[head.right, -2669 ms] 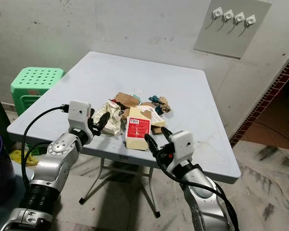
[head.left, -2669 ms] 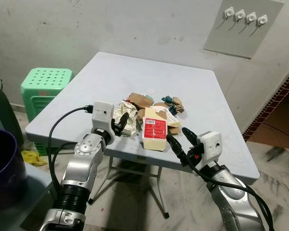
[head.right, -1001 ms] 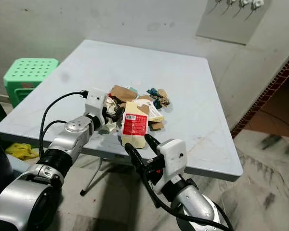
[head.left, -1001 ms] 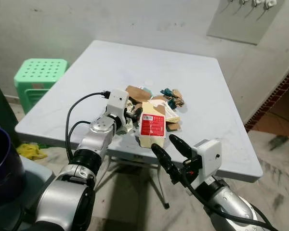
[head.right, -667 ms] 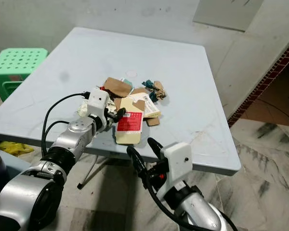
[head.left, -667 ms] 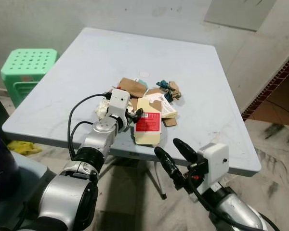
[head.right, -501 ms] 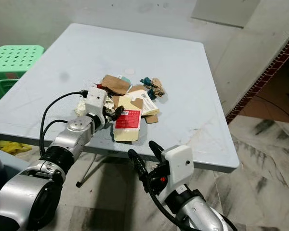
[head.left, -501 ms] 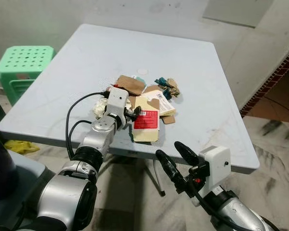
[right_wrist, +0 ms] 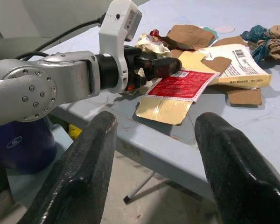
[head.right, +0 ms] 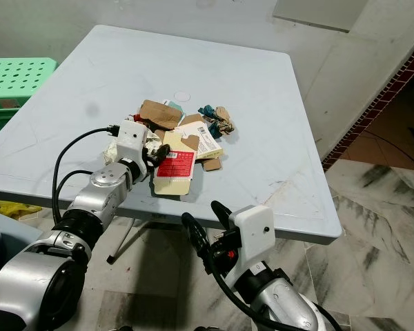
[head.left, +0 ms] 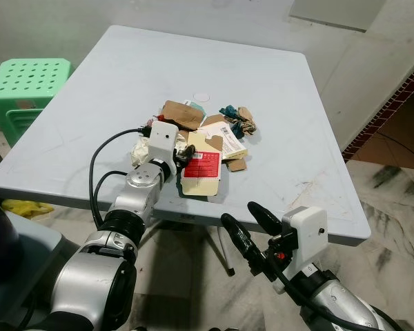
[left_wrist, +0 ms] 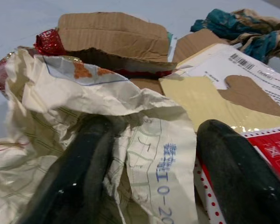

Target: Picking trash to rubbish bin

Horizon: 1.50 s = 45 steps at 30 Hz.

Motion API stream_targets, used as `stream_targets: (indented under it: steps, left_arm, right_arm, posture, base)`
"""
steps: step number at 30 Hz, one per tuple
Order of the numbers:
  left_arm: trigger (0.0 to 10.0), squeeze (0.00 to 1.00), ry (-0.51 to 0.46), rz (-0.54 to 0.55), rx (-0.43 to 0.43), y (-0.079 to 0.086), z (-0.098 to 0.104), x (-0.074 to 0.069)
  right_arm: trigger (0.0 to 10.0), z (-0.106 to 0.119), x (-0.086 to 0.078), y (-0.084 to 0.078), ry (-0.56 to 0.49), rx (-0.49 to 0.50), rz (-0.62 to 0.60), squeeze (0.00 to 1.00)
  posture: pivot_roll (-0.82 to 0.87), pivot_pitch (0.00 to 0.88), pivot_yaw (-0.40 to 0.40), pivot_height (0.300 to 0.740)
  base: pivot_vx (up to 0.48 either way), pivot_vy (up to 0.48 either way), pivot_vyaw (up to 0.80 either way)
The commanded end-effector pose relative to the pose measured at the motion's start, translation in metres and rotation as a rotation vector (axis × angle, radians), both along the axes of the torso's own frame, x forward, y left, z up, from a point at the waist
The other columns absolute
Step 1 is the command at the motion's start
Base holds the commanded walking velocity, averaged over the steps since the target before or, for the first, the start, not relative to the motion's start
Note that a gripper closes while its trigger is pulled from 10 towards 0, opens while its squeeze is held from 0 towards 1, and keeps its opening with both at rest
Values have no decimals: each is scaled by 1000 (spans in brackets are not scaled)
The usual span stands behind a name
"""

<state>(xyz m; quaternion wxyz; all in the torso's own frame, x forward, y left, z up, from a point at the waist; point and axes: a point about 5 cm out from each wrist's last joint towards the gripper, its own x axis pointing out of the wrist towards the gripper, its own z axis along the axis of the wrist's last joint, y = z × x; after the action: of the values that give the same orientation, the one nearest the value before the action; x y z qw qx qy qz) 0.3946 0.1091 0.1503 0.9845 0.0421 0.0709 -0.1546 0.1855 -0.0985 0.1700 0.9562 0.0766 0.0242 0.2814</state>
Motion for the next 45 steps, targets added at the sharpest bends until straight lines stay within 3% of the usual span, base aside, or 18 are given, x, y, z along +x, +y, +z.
stream_targets:
  steps: [1,5,7,10,12,16,24,34,41,45]
  left_arm:
    - [10000,0,77,-2,16,4,-20,-7]
    - [10000,0,0,-49,-4,-4,-8,-5]
    - [10000,0,-110,-60,-3,-8,10,-3]
    - [10000,0,-131,-70,10,-10,14,-3]
    - [10000,0,-218,-64,-16,-10,29,-3]
    - [10000,0,-283,-66,-26,-10,41,-6]
    - [10000,0,-321,-26,-59,-3,50,-9]
    - [10000,0,-257,-33,-66,-1,41,-12]
    - [10000,0,-314,-27,-42,0,51,-13]
    - [10000,0,-351,20,-38,10,59,-13]
  right_arm:
    - [10000,0,-1,0,7,-5,9,0]
    - [10000,-2,1,-1,8,-11,11,0]
    - [10000,-2,2,0,5,-12,15,0]
    - [10000,-3,3,0,3,-13,16,0]
    - [10000,-2,5,1,-3,-13,19,0]
    - [10000,-2,7,1,-9,-13,22,0]
    - [10000,-4,10,3,-12,-12,40,0]
    - [10000,-5,11,3,-18,-14,51,0]
    - [10000,-6,10,4,-18,-15,48,0]
    - [10000,-6,9,5,-17,-12,46,0]
  posture:
    - [-210,178,-131,740]
    - [-205,167,-131,740]
    - [-203,160,-130,740]
    - [-201,154,-129,740]
    - [-195,142,-130,740]
    - [-189,134,-132,740]
    - [-174,116,-135,740]
    - [-170,106,-136,740]
    - [-176,105,-127,740]
    - [-178,107,-126,740]
  base:
    - [0,0,0]
    - [0,0,0]
    - [0,0,0]
    - [0,0,0]
    - [0,0,0]
    - [0,0,0]
    - [0,0,0]
    - [0,0,0]
    - [0,0,0]
    - [0,0,0]
